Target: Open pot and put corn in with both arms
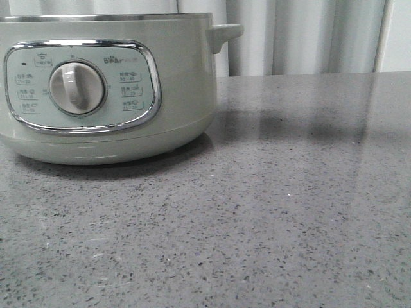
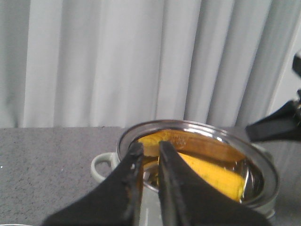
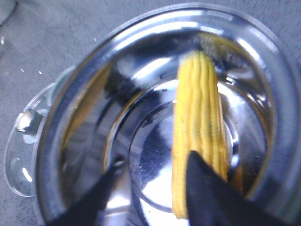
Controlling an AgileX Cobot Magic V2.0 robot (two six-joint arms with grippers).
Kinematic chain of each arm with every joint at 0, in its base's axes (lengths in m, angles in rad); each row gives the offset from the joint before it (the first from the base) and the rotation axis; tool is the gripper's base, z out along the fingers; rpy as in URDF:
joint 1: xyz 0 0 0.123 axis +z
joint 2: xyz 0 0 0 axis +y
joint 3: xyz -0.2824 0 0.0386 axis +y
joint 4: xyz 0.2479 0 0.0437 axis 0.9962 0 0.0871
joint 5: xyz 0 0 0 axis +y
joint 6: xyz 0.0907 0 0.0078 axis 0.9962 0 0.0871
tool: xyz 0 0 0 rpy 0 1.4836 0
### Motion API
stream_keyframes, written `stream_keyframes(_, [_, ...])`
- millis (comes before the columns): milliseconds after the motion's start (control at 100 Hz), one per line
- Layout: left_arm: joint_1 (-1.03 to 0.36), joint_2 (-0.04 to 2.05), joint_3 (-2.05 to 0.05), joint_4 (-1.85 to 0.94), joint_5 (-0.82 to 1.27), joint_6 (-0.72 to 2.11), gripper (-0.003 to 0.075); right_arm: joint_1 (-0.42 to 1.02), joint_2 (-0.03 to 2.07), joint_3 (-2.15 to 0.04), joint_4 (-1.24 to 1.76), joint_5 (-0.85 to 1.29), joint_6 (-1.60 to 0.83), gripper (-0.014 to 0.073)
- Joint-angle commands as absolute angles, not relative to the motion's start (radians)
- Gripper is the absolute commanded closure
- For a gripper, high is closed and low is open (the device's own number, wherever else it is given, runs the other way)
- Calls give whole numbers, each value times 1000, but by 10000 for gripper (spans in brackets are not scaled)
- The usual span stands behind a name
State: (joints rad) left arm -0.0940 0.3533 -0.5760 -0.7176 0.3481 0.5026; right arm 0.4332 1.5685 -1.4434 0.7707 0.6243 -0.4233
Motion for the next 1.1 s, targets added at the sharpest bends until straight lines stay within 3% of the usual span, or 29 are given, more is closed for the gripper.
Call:
stream_keyframes(0, [-102,338,-611,-667,354,506,738,414,1419,-1421,746,593,-431,668])
stream_keyframes(270, [-102,163,-608,-521,667,506,738,414,879,-967,389,434,-431,635])
stream_keyframes(460, [-102,118,-561,-521,663,506,738,389,461,-643,331,303,-431,635])
stream_keyframes(810, [-102,118,-521,-534,649,506,738,346,69,-559,320,306,-431,635])
stream_keyframes(1090, [-102,118,-521,-534,649,506,738,346,-22,-557,320,290,-431,635])
